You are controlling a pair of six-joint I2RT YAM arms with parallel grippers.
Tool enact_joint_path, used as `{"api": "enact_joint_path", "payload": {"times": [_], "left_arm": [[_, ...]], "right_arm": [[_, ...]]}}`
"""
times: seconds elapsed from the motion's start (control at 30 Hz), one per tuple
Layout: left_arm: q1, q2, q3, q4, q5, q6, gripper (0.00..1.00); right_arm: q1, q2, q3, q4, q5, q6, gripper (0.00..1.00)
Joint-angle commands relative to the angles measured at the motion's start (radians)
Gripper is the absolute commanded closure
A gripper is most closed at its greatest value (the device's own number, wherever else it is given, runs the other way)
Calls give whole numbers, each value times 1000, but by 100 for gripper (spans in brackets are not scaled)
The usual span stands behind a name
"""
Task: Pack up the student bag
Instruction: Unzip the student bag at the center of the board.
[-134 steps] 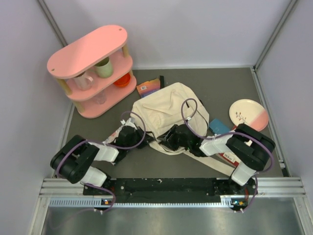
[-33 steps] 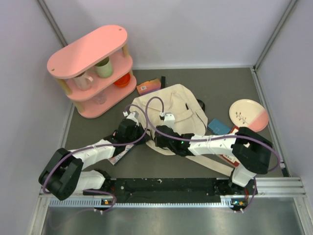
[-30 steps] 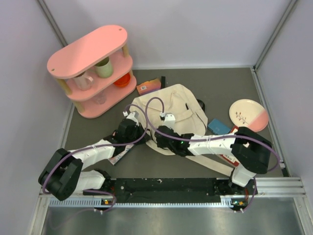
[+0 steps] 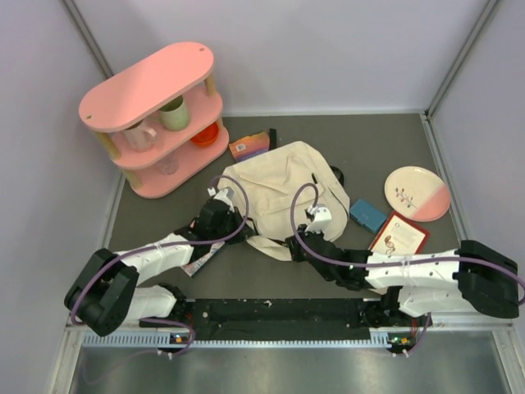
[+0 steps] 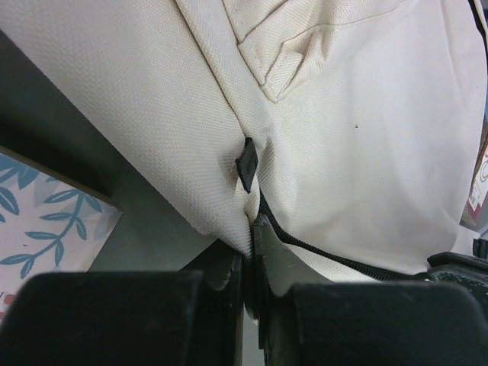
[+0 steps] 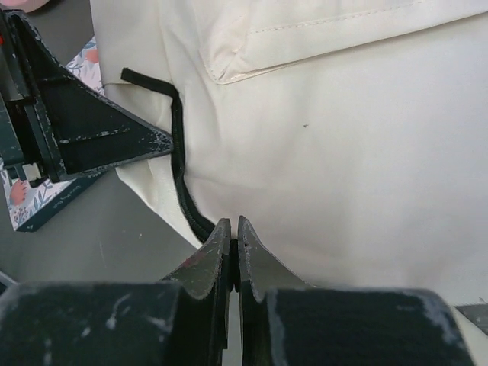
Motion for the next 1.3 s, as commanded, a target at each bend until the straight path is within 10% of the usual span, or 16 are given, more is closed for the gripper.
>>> {"api": "enact_joint_path", "payload": {"times": [0.0, 0.4, 0.53, 0.7, 0.97, 1.27], "left_arm": [[31, -1, 19, -8, -93, 32, 100], [76, -85, -2, -46, -58, 83, 96], [76, -120, -10, -32, 39, 118, 50], [74, -278, -36, -111, 44, 159, 21], [-28, -427, -2, -115, 130, 262, 13], [-332, -97, 245, -240, -60, 556, 15]], "right_arm": [[14, -78, -40, -51, 87, -15, 100], [12, -213, -128, -151, 191, 40, 100], [12, -204, -123, -119, 152, 37, 100], [11, -178, -117, -88, 124, 28, 100], [12, -172, -126, -56, 115, 51, 100], [11, -184, -126, -67, 110, 83, 100]]}}
